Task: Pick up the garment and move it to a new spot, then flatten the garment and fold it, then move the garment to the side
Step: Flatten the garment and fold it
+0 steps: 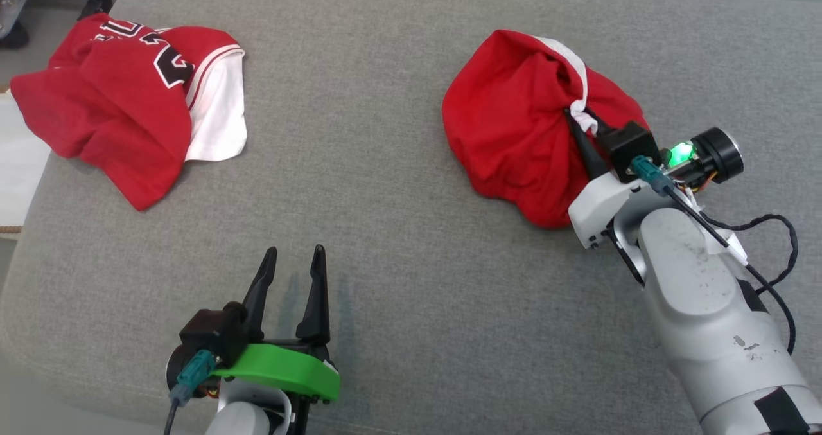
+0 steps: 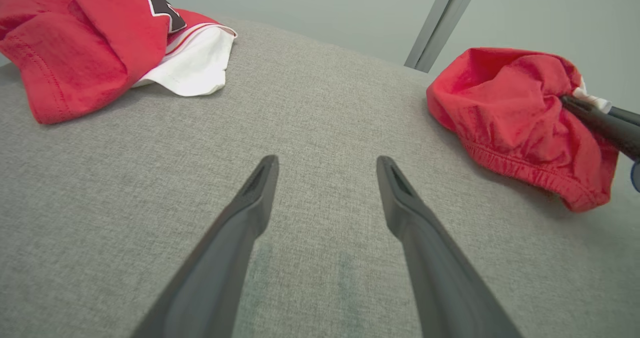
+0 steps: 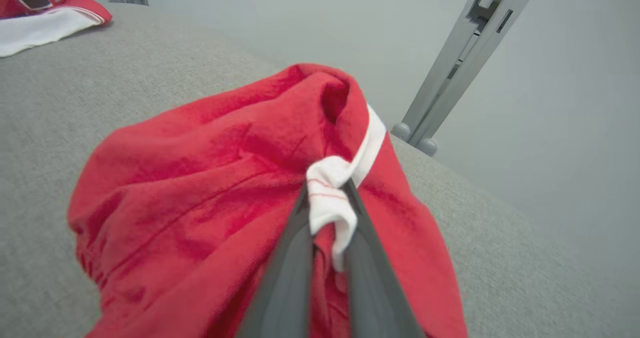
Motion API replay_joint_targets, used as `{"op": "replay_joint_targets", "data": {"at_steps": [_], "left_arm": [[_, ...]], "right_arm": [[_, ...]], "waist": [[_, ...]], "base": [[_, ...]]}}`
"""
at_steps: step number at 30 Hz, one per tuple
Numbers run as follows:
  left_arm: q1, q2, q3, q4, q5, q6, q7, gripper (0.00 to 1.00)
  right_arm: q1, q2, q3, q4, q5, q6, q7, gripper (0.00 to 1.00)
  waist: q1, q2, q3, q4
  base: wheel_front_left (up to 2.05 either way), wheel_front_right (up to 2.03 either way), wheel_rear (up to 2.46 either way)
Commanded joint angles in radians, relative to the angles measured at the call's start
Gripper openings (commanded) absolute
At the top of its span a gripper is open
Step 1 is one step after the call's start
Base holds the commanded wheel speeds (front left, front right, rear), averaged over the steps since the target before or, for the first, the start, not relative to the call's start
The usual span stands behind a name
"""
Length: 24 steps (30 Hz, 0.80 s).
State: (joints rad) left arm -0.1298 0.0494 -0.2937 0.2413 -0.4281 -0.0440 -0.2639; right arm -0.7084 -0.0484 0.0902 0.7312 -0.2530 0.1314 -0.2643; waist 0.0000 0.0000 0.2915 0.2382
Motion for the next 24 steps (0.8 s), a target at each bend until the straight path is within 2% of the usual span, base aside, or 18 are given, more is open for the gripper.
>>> {"op": "replay_joint_targets", "data": {"at_steps": [1, 11, 16, 24], "left_arm": [[-0.009, 0.002, 0.004, 0.004, 0.008, -0.001, -0.001, 1.00], [0.017, 0.002, 0.009, 0.014, 0.016, -0.003, -0.001, 1.00], [0.022, 0.002, 0.018, 0.010, 0.023, -0.006, -0.001, 1.00], [0.018, 0.002, 0.025, -0.001, 0.027, -0.002, -0.001, 1.00]], "right_arm": [[-0.013, -0.004, 0.012, -0.026, 0.014, -0.001, 0.000, 0.00], [-0.066, -0.003, 0.125, -0.192, 0.078, -0.001, 0.000, 0.00], [-0.065, -0.004, 0.220, -0.298, 0.083, -0.001, -0.001, 0.00], [0.008, -0.004, 0.406, -0.213, 0.007, -0.001, -0.001, 0.00]], "waist": [[0.0000, 0.0000, -0.023, -0.021], [0.0000, 0.0000, -0.094, -0.025], [0.0000, 0.0000, -0.109, -0.020], [0.0000, 0.0000, -0.089, -0.018]], "base": [[0.00, 0.00, 0.00], [0.00, 0.00, 0.00], [0.00, 0.00, 0.00], [0.00, 0.00, 0.00]]}}
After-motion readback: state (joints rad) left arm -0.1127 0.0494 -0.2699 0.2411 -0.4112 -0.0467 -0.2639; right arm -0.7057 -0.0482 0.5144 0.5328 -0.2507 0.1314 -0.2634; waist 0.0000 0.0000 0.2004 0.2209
